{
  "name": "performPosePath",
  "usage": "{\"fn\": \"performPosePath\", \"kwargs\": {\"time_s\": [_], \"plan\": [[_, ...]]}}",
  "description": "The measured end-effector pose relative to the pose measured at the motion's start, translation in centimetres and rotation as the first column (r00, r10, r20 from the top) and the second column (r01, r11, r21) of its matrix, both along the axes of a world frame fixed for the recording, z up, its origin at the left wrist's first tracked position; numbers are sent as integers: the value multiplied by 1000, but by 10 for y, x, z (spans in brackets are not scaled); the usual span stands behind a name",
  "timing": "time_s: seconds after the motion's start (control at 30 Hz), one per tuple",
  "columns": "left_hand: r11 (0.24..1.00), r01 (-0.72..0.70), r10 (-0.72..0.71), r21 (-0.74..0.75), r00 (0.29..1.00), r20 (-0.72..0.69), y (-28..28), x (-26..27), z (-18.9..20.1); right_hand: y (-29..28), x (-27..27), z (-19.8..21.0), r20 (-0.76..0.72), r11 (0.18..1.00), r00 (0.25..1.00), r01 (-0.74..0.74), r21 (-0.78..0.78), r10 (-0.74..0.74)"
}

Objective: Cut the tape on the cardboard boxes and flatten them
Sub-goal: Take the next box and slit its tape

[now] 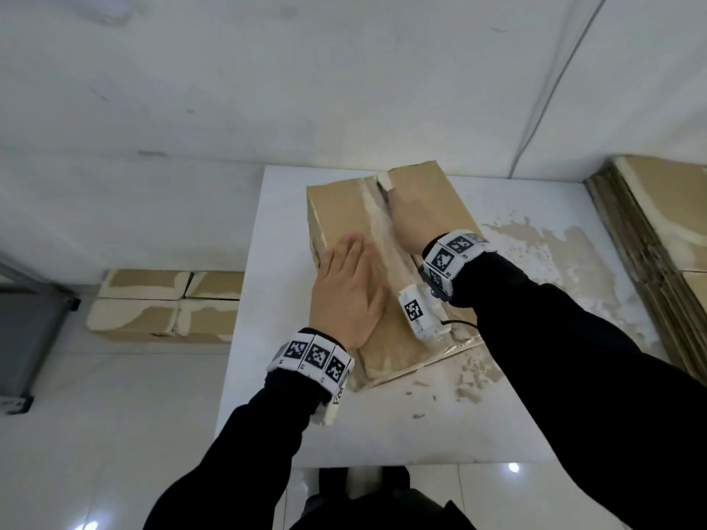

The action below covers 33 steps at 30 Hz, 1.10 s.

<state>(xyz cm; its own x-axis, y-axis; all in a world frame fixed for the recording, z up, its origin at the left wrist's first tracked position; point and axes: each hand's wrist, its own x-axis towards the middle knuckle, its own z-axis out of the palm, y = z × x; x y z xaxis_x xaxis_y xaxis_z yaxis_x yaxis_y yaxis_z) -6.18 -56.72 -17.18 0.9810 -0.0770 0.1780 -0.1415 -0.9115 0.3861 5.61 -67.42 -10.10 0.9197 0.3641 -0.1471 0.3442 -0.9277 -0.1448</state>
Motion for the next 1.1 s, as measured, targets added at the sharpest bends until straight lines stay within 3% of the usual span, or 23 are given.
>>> {"fn": "performPosePath", "kwargs": {"time_s": [0.27, 0.47, 0.73, 0.87, 0.9, 0.97, 1.03, 1.1], "plan": [[999, -35, 35, 18, 999, 21, -3, 0, 4, 0, -8, 4, -173, 994, 983, 77, 81, -62], [998, -58, 59, 29, 997, -42, -6, 3, 5, -39, -73, 19, -206, 999, 978, 44, 9, -41], [995, -47, 51, 85, 998, -41, -7, 3, 7, -90, -166, 8, -283, 988, 949, 151, 32, -136], [981, -13, 23, 194, 998, -53, -6, 5, 9, -110, -199, 7, -275, 976, 945, 204, 72, -177], [971, 34, -20, 235, 998, -62, -6, 7, 10, -112, -204, 5, -265, 974, 946, 212, 78, -185], [922, 255, -236, 292, 967, -99, -7, 13, 13, -113, -209, 1, -262, 963, 943, 243, 116, -206], [804, 512, -496, 302, 858, -135, -7, 23, 20, -115, -208, -3, -279, 945, 932, 282, 165, -229], [726, 622, -612, 293, 779, -136, -4, 38, 27, -118, -206, -5, -301, 922, 921, 320, 220, -248]]}}
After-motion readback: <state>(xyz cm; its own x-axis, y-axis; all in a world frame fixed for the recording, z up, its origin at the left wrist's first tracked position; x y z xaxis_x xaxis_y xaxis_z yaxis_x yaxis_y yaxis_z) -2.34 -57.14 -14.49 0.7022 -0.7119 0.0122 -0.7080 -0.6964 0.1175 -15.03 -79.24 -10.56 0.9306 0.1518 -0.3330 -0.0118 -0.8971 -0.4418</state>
